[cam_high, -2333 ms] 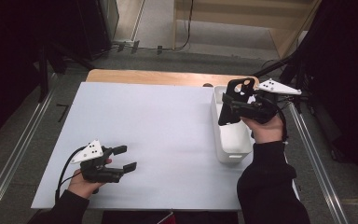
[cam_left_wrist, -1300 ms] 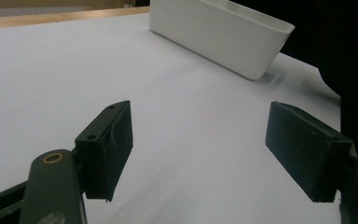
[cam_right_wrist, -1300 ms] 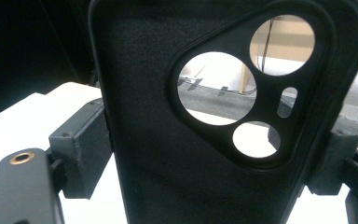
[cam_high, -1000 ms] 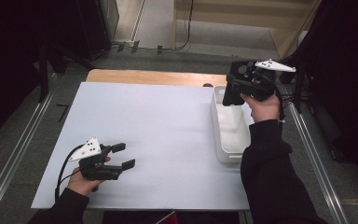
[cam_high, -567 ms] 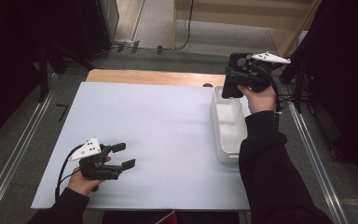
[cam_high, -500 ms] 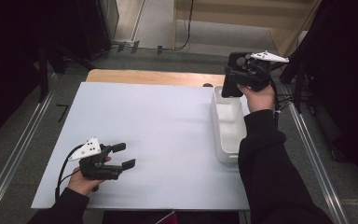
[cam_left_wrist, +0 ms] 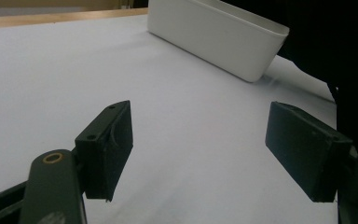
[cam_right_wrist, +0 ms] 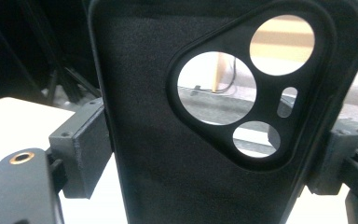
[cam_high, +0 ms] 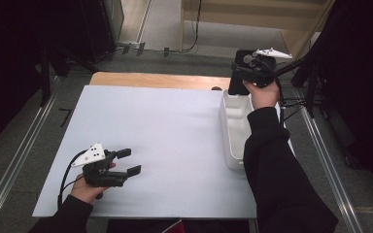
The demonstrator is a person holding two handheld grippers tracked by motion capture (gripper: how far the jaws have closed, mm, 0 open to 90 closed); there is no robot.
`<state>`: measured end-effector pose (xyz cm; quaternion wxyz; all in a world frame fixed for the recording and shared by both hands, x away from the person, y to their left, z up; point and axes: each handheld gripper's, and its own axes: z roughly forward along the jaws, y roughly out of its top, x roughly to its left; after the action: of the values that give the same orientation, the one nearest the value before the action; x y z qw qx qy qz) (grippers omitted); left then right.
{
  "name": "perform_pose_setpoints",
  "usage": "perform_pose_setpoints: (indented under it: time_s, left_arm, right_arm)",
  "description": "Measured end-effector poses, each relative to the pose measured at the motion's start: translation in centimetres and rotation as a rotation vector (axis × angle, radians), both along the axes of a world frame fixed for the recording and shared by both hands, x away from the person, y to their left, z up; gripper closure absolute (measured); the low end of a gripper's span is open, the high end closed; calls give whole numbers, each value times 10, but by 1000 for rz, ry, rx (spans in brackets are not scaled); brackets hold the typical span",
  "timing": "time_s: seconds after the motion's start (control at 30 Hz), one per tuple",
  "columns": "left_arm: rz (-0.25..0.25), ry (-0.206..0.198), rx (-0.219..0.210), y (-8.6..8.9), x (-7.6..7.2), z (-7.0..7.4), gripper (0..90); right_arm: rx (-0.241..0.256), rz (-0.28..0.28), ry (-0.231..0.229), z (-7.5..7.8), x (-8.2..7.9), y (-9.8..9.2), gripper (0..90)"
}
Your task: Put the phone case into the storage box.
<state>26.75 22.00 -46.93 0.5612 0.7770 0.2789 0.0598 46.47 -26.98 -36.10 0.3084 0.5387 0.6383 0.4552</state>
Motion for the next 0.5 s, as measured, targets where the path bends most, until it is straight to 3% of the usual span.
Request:
perform_pose_setpoints:
  time_s: [0.5]
  left_arm:
    - [4,-6,-6,2,0,1,229]
  right_arm:
    - [10,-6,27,-18,9,3,150]
